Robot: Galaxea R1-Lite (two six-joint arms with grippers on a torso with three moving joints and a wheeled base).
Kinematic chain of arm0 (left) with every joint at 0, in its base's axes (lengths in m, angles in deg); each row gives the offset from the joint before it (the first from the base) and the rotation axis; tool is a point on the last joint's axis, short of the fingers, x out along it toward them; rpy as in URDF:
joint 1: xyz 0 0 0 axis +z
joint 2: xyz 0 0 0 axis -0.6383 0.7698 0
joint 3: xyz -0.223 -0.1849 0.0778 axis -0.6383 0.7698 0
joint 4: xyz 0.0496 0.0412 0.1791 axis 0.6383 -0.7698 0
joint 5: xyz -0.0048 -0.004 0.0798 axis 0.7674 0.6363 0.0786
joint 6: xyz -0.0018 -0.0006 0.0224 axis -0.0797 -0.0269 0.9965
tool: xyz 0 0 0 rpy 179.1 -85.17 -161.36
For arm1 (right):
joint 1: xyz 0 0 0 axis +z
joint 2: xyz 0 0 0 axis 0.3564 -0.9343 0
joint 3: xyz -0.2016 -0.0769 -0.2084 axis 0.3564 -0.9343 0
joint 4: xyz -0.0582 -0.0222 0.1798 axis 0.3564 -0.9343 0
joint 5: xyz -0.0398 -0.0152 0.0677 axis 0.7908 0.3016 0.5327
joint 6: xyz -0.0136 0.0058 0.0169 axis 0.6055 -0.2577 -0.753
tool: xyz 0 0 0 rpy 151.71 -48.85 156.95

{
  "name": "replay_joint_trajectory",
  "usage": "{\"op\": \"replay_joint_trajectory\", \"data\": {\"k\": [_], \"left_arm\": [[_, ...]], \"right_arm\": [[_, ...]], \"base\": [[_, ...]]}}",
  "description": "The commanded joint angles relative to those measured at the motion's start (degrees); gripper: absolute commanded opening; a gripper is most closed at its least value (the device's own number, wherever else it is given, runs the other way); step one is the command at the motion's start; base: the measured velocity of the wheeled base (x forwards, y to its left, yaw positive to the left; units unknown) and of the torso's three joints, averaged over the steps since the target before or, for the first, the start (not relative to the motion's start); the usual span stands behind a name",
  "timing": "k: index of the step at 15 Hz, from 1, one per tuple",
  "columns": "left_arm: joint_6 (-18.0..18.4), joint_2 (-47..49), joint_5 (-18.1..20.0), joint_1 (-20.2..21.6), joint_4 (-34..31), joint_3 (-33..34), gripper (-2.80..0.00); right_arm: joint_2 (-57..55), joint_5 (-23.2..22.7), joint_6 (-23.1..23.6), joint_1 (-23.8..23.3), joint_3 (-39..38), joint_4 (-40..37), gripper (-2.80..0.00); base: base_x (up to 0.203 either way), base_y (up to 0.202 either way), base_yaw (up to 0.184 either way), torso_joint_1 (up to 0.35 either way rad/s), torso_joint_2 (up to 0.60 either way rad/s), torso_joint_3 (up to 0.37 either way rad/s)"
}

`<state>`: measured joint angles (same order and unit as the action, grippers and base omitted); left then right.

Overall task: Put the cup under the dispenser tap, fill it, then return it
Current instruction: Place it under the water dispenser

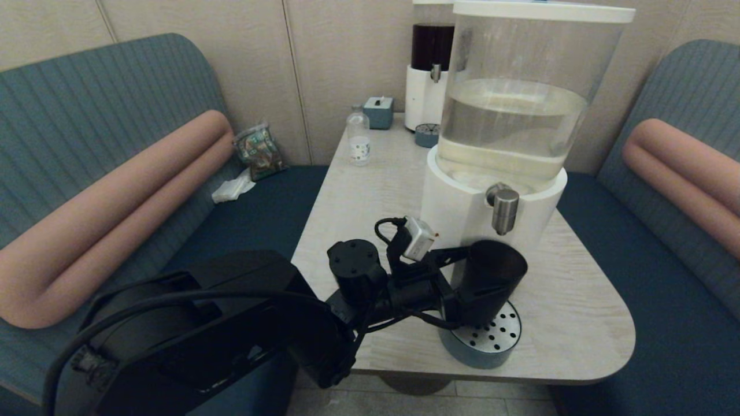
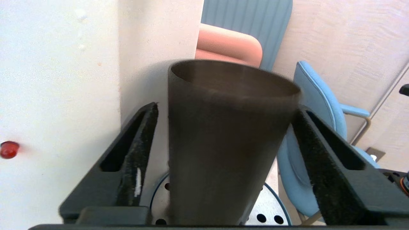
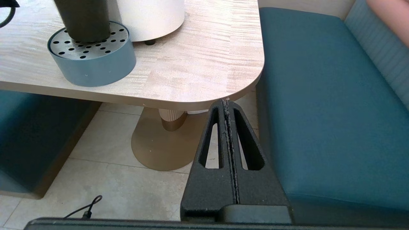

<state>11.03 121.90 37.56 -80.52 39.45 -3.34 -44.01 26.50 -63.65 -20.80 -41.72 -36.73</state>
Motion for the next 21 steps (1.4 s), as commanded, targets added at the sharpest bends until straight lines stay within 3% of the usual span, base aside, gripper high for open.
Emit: {"op": "replay_joint_trajectory", "data": {"k": [1,17,21], "left_arm": [[-0.12,-0.76,-0.05,-0.02,0.54,0.65,0.0],[-0.5,-9.29,-0.32,-0.37,0.54,17.78,0.0],[-0.14,-15.47,-0.41,-0.28,0.54,25.63,0.0]], "right_arm": [[0.0,-0.04,0.02,0.01,0.0,0.0,-2.8],[0.0,-0.04,0.02,0.01,0.0,0.0,-2.8],[0.0,-0.04,0.02,0.01,0.0,0.0,-2.8]], "base": [[0.0,0.0,0.0,0.0,0.0,0.0],[0.0,0.0,0.0,0.0,0.0,0.0],[0.0,0.0,0.0,0.0,0.0,0.0]]}}
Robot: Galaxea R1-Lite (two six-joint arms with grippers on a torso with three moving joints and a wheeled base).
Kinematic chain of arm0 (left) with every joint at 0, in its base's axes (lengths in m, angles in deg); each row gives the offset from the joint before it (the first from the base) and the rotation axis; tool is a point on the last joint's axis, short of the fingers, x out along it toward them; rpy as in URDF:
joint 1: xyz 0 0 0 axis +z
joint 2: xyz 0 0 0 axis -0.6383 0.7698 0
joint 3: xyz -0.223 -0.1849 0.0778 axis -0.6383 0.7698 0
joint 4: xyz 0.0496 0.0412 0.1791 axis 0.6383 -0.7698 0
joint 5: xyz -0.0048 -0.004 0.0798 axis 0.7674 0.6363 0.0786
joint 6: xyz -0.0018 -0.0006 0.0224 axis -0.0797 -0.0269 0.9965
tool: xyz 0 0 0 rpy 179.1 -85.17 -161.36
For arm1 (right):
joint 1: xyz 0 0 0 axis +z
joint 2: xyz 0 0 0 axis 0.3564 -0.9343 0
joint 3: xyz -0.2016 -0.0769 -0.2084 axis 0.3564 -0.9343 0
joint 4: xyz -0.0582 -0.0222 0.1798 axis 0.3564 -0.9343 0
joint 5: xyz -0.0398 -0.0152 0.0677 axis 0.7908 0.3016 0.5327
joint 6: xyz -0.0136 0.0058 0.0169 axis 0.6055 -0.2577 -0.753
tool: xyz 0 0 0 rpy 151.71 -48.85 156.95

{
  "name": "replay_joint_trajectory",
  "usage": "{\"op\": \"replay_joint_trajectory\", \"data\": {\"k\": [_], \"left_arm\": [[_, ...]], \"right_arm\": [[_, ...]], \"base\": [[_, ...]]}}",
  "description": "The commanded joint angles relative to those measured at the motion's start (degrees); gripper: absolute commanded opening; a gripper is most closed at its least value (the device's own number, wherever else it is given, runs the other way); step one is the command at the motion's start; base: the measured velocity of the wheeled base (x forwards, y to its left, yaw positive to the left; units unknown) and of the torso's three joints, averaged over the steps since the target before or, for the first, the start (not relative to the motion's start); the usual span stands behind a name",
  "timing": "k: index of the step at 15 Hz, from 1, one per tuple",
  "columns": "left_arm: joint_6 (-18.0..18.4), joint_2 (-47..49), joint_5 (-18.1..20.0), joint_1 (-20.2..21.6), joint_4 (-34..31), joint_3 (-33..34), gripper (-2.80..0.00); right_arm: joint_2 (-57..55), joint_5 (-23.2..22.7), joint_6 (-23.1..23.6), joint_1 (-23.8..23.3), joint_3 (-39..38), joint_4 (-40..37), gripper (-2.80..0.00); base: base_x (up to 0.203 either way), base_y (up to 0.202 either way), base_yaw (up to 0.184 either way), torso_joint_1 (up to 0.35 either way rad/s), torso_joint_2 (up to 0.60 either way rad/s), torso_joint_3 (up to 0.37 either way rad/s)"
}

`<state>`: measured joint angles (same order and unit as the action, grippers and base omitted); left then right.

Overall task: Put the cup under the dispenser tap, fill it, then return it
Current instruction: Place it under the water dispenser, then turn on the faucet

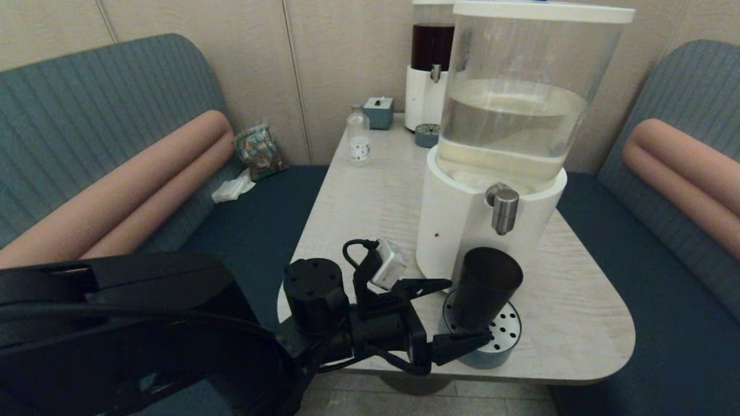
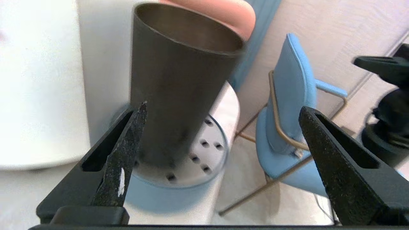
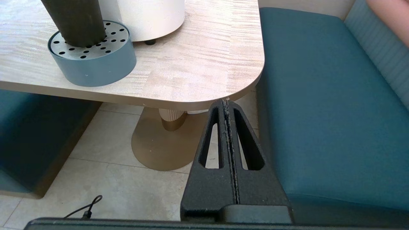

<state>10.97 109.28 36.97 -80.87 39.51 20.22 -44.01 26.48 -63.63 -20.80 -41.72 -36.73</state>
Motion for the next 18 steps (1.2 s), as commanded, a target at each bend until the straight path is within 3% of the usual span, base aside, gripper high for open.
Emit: {"op": "replay_joint_trajectory", "data": {"k": [1,5,6,9,12,13,18], "left_arm": [[-0.04,-4.58,-0.07,0.25,0.48,4.89,0.0],[-0.01,-15.64,-1.43,3.18,0.48,13.77,0.0],[-0.23,-20.3,-2.7,4.39,0.48,16.08,-2.8],[-1.56,-32.62,-8.57,6.76,0.48,23.52,-2.8],[-4.77,-43.49,-24.65,7.71,0.48,28.04,-2.8],[-5.95,-47.64,-28.14,8.72,0.48,29.42,-2.8],[-7.86,-66.67,-31.9,28.83,0.46,34.16,-2.8]], "right_arm": [[0.0,-0.02,0.0,0.01,0.0,0.0,-2.8],[0.0,-0.02,0.0,0.01,0.0,0.0,-2.8],[0.0,-0.02,0.0,0.01,0.0,0.0,-2.8],[0.0,-0.02,0.0,0.01,0.0,0.0,-2.8],[0.0,-0.02,0.0,0.01,0.0,0.0,-2.8],[0.0,-0.02,0.0,0.01,0.0,0.0,-2.8],[0.0,-0.02,0.0,0.01,0.0,0.0,-2.8]], "base": [[0.0,0.0,0.0,0.0,0.0,0.0],[0.0,0.0,0.0,0.0,0.0,0.0],[0.0,0.0,0.0,0.0,0.0,0.0],[0.0,0.0,0.0,0.0,0.0,0.0],[0.0,0.0,0.0,0.0,0.0,0.0],[0.0,0.0,0.0,0.0,0.0,0.0],[0.0,0.0,0.0,0.0,0.0,0.0]]}}
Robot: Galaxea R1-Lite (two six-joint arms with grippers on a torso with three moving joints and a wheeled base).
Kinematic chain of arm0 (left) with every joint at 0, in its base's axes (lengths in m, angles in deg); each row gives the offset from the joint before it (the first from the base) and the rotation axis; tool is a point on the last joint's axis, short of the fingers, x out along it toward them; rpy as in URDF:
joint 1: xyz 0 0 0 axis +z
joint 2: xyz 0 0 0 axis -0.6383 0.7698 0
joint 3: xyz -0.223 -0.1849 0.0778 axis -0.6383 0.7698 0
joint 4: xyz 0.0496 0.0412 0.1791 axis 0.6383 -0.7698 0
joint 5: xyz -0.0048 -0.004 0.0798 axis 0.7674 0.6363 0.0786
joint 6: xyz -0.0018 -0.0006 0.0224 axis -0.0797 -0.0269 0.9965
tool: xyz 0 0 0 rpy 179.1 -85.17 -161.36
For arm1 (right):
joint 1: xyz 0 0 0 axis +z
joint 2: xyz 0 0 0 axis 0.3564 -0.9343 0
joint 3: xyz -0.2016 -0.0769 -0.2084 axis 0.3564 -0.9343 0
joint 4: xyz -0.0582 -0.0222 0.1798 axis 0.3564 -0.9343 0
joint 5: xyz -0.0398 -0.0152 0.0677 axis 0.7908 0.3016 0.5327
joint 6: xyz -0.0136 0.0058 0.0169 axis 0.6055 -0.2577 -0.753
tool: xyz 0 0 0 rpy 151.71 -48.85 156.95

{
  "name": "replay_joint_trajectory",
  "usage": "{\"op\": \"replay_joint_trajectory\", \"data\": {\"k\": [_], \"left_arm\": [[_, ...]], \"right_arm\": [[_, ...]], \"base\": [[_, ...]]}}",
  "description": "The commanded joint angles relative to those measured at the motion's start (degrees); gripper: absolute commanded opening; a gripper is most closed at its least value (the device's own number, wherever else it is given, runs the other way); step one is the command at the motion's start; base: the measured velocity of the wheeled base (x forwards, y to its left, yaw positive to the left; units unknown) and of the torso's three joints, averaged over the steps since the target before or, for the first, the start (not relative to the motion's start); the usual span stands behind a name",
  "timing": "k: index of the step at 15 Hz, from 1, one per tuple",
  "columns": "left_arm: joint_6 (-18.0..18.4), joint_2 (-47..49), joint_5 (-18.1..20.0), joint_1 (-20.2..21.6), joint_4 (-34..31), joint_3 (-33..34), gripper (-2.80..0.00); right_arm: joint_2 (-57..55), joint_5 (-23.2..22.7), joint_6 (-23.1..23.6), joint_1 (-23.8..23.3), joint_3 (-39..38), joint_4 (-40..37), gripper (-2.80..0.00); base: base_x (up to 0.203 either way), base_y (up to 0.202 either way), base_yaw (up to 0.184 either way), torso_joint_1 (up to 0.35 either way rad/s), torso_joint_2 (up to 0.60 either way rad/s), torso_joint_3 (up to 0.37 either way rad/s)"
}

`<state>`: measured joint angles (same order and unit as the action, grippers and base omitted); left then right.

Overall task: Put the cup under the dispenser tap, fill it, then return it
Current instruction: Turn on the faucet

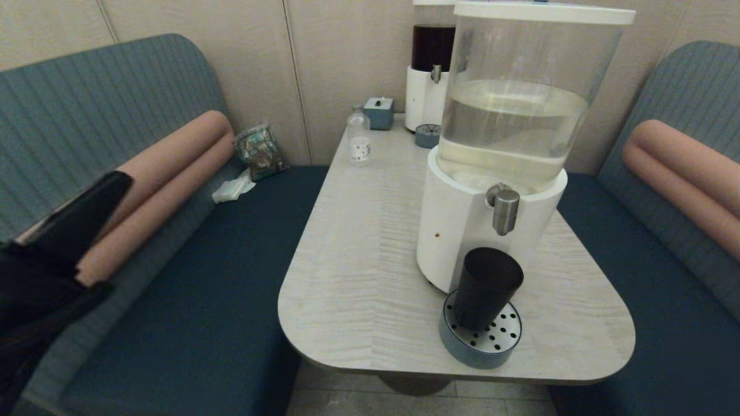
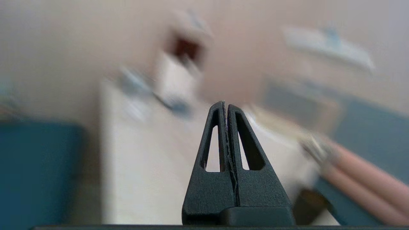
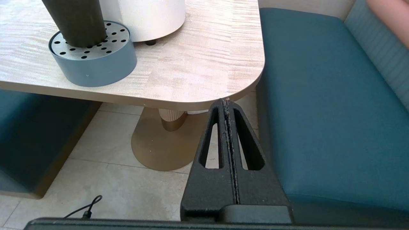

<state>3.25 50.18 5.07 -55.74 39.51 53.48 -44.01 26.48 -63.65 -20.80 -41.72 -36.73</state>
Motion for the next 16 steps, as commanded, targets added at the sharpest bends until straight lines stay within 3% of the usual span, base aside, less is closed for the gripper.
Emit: {"op": "replay_joint_trajectory", "data": {"k": [1,4,6,8,10,12,13,14,16], "left_arm": [[-0.25,-11.31,0.06,6.55,0.18,2.05,-2.8],[0.1,-21.51,2.11,11.98,-3.57,3.79,-2.8],[0.35,-30.92,4.82,12.53,-12.44,4.03,-2.8],[1.36,-43.06,7.24,12.79,-29.51,2.48,-2.8],[4.11,-53.37,8.92,13.96,-51.43,-0.62,-2.8],[9.75,-62.07,9.88,14.95,-72.49,-2.71,-2.8],[14.77,-64.48,9.92,15.27,-79.61,-2.89,-2.8],[17.95,-65.24,9.2,15.52,-82.68,-2.25,-2.8],[18.16,-65.3,6.34,15.62,-83.01,1.27,-2.8]], "right_arm": [[0.0,-0.02,0.02,0.01,0.0,0.0,-2.8],[0.0,-0.02,0.02,0.01,0.0,0.0,-2.8],[0.0,-0.02,0.02,0.01,0.0,0.0,-2.8],[0.0,-0.02,0.02,0.01,0.0,0.0,-2.8],[0.0,-0.02,0.02,0.01,0.0,0.0,-2.8],[0.0,-0.02,0.02,0.01,0.0,0.0,-2.8],[0.0,-0.02,0.02,0.01,0.0,0.0,-2.8],[0.0,-0.02,0.02,0.01,0.0,0.0,-2.8],[0.0,-0.02,0.02,0.01,0.0,0.0,-2.8]], "base": [[0.0,0.0,0.0,0.0,0.0,0.0],[0.0,0.0,0.0,0.0,0.0,0.0],[0.0,0.0,0.0,0.0,0.0,0.0],[0.0,0.0,0.0,0.0,0.0,0.0],[0.0,0.0,0.0,0.0,0.0,0.0],[0.0,0.0,0.0,0.0,0.0,0.0],[0.0,0.0,0.0,0.0,0.0,0.0],[0.0,0.0,0.0,0.0,0.0,0.0],[0.0,0.0,0.0,0.0,0.0,0.0]]}}
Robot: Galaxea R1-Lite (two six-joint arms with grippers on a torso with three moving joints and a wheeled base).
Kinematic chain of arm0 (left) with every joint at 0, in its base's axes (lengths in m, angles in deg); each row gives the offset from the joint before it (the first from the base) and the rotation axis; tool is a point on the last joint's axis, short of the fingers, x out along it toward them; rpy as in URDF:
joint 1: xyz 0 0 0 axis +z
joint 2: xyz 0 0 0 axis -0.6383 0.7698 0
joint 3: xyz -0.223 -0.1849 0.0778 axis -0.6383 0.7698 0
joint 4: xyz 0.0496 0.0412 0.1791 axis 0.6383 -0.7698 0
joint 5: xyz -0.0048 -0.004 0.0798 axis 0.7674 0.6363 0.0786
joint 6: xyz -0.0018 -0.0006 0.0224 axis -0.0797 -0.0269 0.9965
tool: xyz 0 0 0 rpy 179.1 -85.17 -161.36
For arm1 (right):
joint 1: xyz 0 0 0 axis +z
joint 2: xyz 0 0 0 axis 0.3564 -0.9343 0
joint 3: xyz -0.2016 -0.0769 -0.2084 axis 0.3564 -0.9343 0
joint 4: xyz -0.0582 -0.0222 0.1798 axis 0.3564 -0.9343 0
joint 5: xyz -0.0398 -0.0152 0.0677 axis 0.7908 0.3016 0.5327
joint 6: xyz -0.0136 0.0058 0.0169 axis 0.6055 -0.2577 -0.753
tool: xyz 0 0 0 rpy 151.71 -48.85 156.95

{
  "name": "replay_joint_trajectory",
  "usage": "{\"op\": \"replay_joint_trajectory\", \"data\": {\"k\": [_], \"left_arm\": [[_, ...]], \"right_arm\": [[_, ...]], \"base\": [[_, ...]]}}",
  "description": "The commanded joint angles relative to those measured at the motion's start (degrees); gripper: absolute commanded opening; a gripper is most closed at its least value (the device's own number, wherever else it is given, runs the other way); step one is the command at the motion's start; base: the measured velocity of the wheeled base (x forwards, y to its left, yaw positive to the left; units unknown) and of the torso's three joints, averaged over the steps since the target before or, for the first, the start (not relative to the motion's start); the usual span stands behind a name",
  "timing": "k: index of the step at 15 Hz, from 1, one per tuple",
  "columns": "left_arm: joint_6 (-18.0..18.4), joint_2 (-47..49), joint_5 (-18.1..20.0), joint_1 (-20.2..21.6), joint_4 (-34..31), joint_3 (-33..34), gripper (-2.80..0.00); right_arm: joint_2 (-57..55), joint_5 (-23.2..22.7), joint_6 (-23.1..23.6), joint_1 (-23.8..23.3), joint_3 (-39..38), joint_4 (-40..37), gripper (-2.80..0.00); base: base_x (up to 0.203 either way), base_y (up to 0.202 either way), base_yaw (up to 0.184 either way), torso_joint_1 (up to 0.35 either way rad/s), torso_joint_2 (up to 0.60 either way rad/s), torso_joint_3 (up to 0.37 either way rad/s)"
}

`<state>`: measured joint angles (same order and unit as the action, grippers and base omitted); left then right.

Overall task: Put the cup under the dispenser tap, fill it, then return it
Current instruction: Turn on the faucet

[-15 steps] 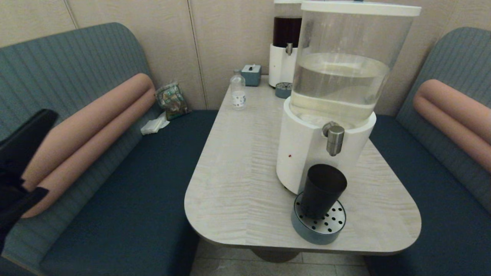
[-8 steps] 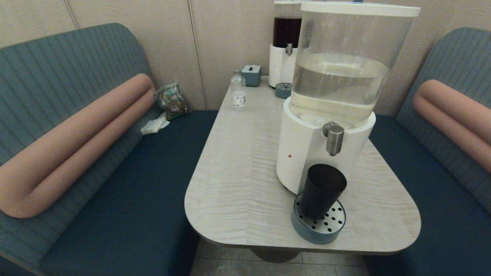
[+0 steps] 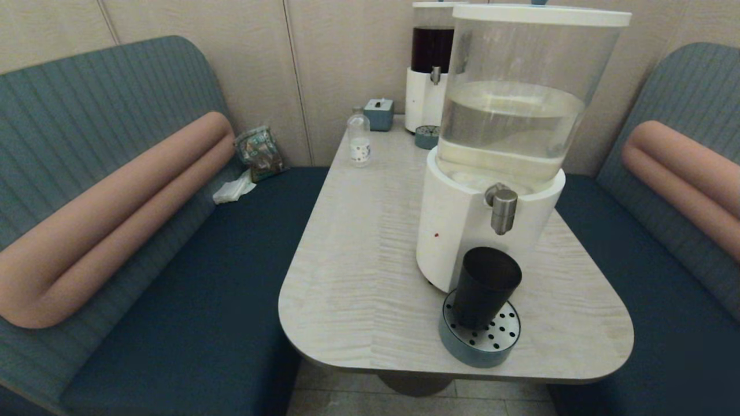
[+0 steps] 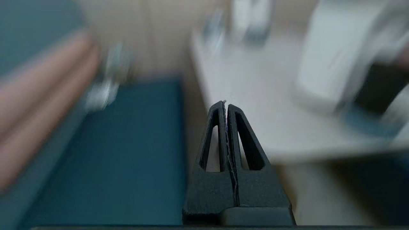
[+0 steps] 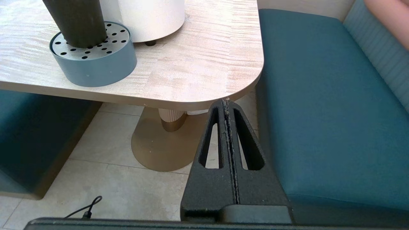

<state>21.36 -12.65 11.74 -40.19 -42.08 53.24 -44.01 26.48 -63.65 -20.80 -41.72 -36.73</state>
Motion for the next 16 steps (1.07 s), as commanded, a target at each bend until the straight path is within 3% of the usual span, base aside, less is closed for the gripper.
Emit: {"op": "replay_joint_trajectory", "data": {"k": [1,2,5,8,16], "left_arm": [[0.47,-2.47,-0.8,0.09,-1.14,4.15,-2.8],[0.68,-2.45,-1.32,0.09,-0.65,6.4,-2.8],[1.07,-2.44,-10.52,0.09,-3.08,8.51,-2.8],[-0.04,-2.38,-10.09,0.09,-6.64,8.1,-2.8],[-1.97,-2.38,-10.36,0.09,-5.07,8.54,-2.8]], "right_arm": [[0.0,-0.02,0.02,0.01,0.0,0.09,-2.8],[0.0,-0.02,0.02,0.01,0.0,0.0,-2.8],[0.0,-0.02,0.02,0.01,0.0,0.0,-2.8],[0.0,-0.02,0.02,0.01,0.0,0.0,-2.8],[0.06,-0.5,1.86,0.01,0.33,0.54,-2.8]], "base": [[0.0,0.0,0.0,0.0,0.0,0.0],[0.0,0.0,0.0,0.0,0.0,0.0],[0.0,0.0,0.0,0.0,0.0,0.0],[0.0,0.0,0.0,0.0,0.0,0.0],[0.0,0.0,0.0,0.0,0.0,0.0]]}}
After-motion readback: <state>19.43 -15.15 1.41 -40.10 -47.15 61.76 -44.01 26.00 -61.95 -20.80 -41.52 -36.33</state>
